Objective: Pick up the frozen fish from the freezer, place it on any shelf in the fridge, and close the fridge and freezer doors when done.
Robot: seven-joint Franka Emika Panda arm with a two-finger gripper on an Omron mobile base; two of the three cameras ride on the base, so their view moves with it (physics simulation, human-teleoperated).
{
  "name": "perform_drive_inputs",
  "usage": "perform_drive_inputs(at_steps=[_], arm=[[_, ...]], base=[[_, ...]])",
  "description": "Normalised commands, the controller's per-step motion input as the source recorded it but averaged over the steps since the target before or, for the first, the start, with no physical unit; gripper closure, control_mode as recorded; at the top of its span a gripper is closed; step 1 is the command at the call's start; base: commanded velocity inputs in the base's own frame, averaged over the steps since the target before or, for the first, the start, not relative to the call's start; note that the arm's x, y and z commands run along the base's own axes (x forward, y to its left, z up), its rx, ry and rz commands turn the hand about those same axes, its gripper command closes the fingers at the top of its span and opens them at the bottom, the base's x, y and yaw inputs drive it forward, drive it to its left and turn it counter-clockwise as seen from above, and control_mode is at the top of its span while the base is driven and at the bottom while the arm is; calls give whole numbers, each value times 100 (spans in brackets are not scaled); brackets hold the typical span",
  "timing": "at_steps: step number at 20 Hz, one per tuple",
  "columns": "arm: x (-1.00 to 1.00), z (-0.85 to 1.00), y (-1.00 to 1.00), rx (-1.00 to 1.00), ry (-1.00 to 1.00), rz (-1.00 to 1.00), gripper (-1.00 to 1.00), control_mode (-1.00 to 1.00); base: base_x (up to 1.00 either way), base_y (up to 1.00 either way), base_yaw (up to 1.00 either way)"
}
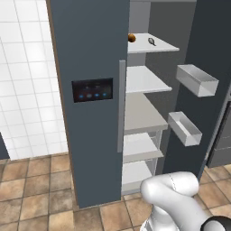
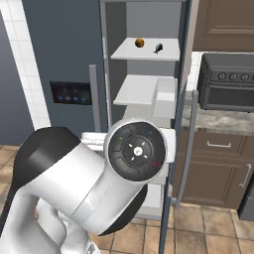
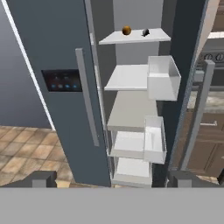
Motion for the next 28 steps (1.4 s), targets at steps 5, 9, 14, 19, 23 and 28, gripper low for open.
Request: perform_drive_inputs(at_steps=[5,9,14,19,23,28], arm=[[12,-31,-75,5,-1,0,-100,-100],[26,-33,-55,1,1,0,-100,-100],[38,-40,-27,3,0,0,-100,-100],[66,-34,-8,9,0,0,-100,-100],[68,-28,0,11,0,-2,-100,-100],[59,-26,-17,12,4,0,-100,-100]], base=[[0,0,0],[0,0,0],[0,0,0],[0,0,0],[0,0,0],[0,0,0]])
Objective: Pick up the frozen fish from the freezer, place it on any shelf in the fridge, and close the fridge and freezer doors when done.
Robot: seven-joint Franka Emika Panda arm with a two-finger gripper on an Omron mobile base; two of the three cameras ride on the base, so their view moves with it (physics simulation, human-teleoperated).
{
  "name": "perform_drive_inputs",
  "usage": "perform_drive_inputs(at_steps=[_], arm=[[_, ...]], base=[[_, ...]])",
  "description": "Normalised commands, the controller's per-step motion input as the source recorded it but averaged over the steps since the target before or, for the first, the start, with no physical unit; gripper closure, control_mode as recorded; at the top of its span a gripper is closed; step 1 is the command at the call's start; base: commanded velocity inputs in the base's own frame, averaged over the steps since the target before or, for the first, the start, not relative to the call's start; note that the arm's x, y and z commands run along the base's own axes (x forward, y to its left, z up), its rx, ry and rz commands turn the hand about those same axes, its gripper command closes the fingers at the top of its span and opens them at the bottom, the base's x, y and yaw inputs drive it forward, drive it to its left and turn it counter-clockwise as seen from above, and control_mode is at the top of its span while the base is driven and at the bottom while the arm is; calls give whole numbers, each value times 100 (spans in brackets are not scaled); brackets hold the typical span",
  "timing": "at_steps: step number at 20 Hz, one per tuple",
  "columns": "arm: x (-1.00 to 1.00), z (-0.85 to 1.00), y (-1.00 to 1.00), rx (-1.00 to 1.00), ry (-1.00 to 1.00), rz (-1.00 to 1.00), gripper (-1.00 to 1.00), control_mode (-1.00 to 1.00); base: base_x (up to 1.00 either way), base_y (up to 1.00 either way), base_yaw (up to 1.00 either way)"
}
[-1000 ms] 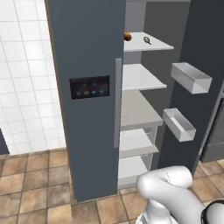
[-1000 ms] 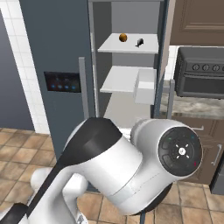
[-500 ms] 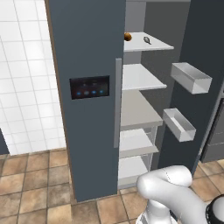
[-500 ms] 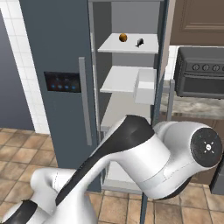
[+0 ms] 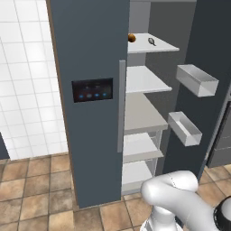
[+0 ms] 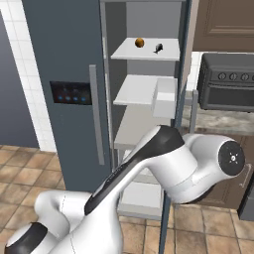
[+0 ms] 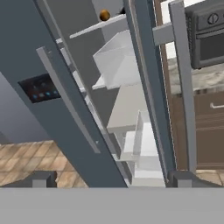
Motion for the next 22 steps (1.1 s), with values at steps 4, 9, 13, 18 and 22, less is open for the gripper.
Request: perform_drive_inputs(at_steps=[4,9,13,18,22], arm=[[40,-8,-44,8,7,0,-100,-100],[34,-2,-41,1,10,0,-100,-100],[24,-5,-41,0,7,0,-100,-100],[19,-22,-14,4,4,0,-100,-100],[31,-28,0,3,0,0,-100,-100]], base=[[0,0,0],[0,0,0],[0,0,0],[0,0,0],[0,0,0]])
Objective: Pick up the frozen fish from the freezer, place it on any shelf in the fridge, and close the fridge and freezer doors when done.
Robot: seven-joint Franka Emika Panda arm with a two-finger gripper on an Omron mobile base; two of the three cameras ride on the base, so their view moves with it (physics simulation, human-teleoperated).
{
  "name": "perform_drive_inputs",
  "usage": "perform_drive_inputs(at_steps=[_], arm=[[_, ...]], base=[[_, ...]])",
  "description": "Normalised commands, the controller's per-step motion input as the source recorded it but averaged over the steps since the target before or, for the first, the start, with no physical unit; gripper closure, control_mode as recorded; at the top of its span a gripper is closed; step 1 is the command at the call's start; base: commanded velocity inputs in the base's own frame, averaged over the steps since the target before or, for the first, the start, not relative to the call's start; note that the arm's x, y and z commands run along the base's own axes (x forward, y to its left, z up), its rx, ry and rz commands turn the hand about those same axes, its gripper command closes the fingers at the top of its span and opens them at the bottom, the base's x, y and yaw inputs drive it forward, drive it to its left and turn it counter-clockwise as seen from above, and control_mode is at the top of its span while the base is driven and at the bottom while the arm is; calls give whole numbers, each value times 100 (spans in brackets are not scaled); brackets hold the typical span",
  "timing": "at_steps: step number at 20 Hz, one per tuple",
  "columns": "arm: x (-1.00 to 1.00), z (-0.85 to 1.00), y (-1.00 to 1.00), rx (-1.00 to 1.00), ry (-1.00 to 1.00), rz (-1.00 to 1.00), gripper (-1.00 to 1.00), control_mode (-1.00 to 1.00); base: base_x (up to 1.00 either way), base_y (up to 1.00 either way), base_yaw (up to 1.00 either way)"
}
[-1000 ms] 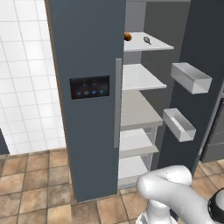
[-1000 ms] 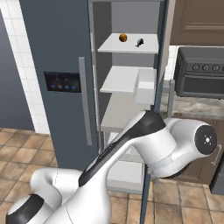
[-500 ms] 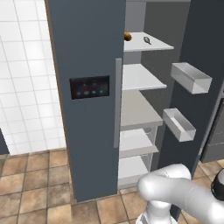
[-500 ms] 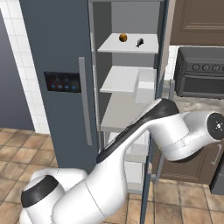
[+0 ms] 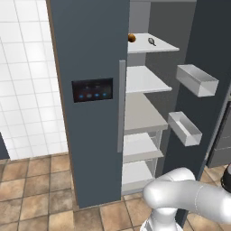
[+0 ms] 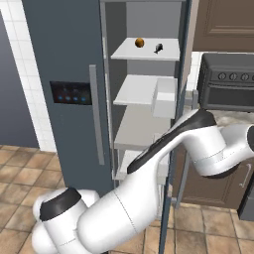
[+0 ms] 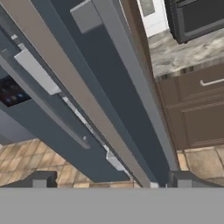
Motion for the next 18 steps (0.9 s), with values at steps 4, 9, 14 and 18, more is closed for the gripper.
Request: perform_drive_inputs(at_steps=[4,9,14,18], arm=[[26,-11,-1,0,1,0,-100,-100],[29,-14,-4,0,0,0,-100,-100],[21,-26,-9,5,0,0,-100,-100],[28,-24,-1,12,0,0,-100,-100]], base=[[0,0,0],[0,0,0],[0,0,0],[0,0,0]])
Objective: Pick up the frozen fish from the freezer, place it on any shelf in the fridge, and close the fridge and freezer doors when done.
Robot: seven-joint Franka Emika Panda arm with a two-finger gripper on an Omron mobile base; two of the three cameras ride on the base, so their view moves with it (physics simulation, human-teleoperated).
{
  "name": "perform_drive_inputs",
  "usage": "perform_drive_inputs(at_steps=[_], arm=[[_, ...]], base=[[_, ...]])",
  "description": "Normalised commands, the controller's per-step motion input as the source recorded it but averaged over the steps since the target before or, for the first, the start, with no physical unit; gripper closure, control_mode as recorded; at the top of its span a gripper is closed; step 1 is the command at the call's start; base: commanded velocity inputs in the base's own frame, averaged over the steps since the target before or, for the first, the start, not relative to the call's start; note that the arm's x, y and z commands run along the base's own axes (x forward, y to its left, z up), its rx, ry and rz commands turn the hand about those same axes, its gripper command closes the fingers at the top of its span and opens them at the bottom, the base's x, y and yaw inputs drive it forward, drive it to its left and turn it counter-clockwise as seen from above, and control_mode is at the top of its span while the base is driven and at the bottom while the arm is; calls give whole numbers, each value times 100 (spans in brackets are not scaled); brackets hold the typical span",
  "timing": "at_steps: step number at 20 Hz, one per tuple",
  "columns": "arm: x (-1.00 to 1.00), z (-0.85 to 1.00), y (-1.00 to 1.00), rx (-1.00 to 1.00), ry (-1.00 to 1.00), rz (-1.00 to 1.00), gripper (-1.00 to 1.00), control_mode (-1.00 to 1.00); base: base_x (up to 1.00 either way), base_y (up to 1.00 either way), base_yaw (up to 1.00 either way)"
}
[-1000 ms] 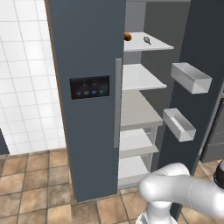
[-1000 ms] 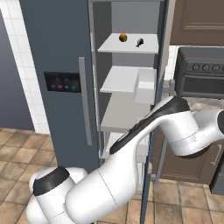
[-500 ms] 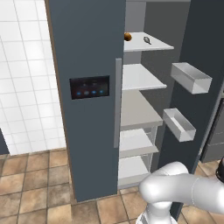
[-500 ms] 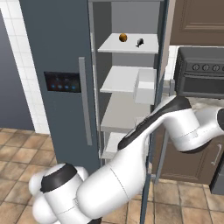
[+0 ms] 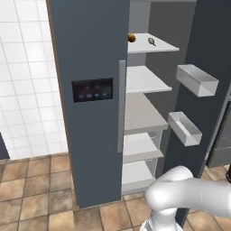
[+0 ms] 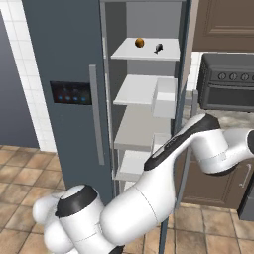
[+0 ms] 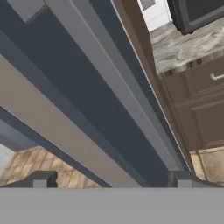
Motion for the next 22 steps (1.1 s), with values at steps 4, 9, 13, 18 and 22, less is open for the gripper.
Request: perform_drive_inputs(at_steps=[4,9,13,18,22], arm=[[28,-8,-5,8,0,0,-100,-100],[21,-1,-5,5,0,0,-100,-100],[25,-5,-12,5,0,0,-100,-100],[26,-15,-21,3,0,0,-100,-100],[36,-11,-11,4,0,0,-100,-100]], base=[[0,0,0],[0,0,0],[0,0,0],[0,0,0],[0,0,0]])
